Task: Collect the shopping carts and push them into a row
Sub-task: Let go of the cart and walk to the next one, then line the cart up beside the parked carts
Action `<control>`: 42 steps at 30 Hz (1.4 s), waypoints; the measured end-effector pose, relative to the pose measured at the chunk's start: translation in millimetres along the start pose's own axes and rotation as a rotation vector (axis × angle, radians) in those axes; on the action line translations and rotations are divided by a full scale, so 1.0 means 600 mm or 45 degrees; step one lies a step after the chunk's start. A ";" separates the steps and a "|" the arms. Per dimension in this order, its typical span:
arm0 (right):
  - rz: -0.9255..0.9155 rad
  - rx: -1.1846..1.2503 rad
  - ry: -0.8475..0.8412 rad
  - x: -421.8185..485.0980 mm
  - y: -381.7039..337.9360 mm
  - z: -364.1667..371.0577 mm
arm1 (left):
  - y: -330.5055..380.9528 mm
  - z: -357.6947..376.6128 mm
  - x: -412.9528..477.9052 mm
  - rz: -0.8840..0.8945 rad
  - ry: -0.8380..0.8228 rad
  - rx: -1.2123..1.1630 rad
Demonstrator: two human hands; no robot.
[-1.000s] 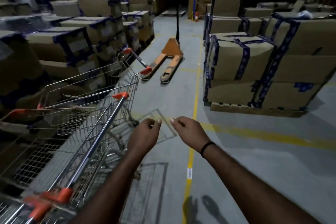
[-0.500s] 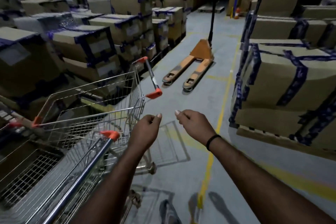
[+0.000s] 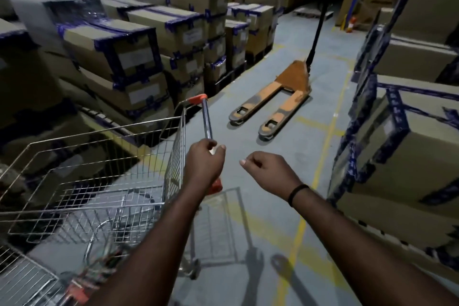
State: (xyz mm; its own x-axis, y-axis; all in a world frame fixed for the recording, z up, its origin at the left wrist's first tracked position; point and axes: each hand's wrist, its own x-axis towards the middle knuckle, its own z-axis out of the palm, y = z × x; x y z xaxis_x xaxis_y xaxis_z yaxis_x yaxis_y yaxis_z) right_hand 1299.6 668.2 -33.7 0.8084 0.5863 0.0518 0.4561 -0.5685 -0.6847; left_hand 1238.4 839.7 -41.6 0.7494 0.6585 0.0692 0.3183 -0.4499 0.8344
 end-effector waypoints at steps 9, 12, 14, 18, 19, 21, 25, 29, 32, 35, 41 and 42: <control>-0.402 -0.292 -0.262 0.279 0.009 0.041 | -0.041 0.090 0.139 -0.258 0.032 0.156; -0.579 -0.388 -0.397 0.370 0.011 0.073 | -0.060 0.112 0.163 -0.385 0.049 0.216; -0.745 -0.513 -0.456 0.425 0.017 0.093 | -0.068 0.120 0.170 -0.488 0.065 0.246; -1.101 -0.760 -0.586 0.514 0.037 0.139 | -0.067 0.142 0.171 -0.600 0.046 0.305; -1.168 -0.820 -0.624 0.530 0.042 0.149 | -0.060 0.148 0.168 -0.638 0.045 0.337; -1.262 -0.916 -0.683 0.553 0.050 0.166 | -0.050 0.161 0.162 -0.696 0.053 0.374; -1.427 -0.943 -0.727 0.578 0.047 0.176 | -0.031 0.177 0.148 -0.710 0.151 0.390; -1.490 -0.935 -0.679 0.557 0.058 0.167 | -0.018 0.180 0.121 -0.699 0.190 0.445; -1.485 -0.872 -0.679 0.525 0.076 0.153 | -0.019 0.182 0.086 -0.674 0.194 0.487; -1.442 -0.800 -0.754 0.491 0.104 0.139 | -0.024 0.183 0.044 -0.681 0.144 0.526; -1.337 -0.722 -0.806 0.444 0.159 0.085 | -0.019 0.174 -0.027 -0.714 -0.014 0.536; -1.311 -0.727 -0.790 0.437 0.168 0.075 | -0.013 0.173 -0.040 -0.711 -0.018 0.582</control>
State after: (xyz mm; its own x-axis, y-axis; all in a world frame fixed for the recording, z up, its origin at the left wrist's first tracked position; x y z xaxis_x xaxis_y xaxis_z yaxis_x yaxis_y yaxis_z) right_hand 1540.8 790.6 -121.8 -0.2306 0.9695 -0.0836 0.9674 0.2192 -0.1266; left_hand 1278.3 765.1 -106.4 0.4103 0.8574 -0.3106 0.8648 -0.2577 0.4308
